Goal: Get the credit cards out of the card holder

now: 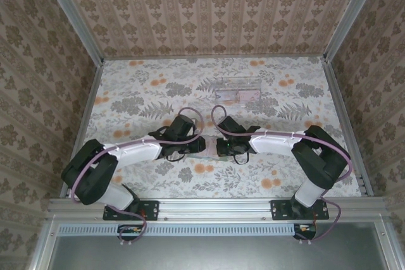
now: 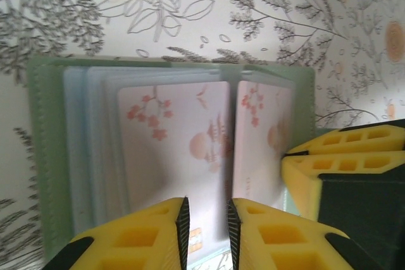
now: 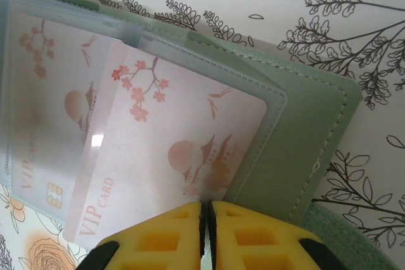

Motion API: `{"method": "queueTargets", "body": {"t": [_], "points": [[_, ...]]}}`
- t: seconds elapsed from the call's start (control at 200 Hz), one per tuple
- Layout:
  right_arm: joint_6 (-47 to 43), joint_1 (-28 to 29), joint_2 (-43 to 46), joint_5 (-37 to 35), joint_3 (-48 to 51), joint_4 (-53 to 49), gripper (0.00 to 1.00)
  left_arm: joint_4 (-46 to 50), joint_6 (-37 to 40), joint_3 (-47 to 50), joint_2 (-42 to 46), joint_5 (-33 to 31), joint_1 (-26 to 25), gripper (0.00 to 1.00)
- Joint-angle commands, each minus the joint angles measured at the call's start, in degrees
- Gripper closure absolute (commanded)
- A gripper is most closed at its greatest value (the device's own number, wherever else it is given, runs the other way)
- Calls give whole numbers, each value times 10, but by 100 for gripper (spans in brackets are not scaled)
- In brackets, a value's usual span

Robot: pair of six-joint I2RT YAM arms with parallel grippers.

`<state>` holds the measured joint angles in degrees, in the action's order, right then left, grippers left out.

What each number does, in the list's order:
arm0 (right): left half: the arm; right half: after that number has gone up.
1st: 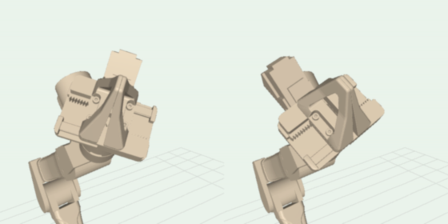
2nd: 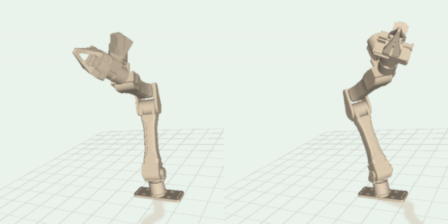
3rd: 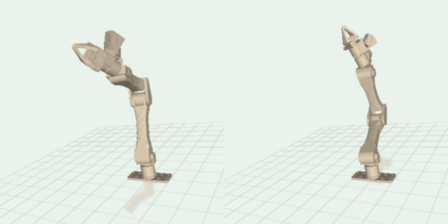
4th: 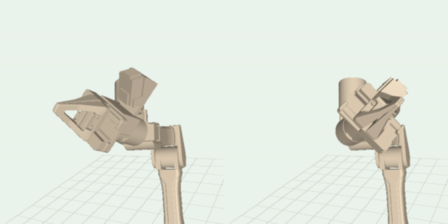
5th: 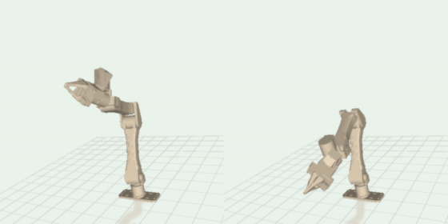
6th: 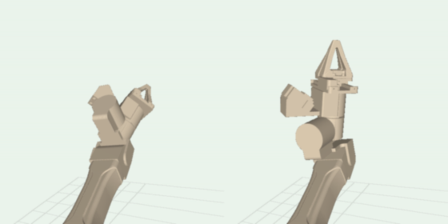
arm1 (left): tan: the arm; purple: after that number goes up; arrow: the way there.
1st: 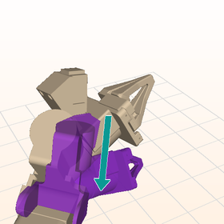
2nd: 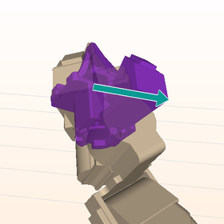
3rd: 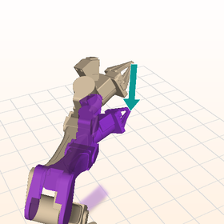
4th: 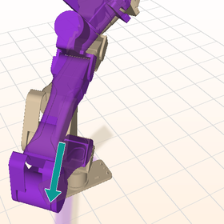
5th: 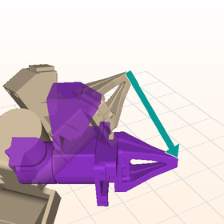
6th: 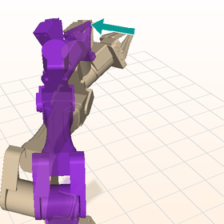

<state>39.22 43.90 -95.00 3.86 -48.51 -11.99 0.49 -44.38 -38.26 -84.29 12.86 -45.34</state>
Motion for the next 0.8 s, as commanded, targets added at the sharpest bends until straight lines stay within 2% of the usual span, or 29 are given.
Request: {"method": "queueTargets", "body": {"t": [0.0,0.175,0.795], "points": [[-2,3,-13,-13,-6,-19,86,-45,-20,4,-32,39,-1,75],[-3,2,-9,-14,-3,-20,85,-80,-33,3,-71,52,-2,76],[-1,3,-13,-10,1,-12,85,-115,-47,6,-96,72,-5,81]]}}
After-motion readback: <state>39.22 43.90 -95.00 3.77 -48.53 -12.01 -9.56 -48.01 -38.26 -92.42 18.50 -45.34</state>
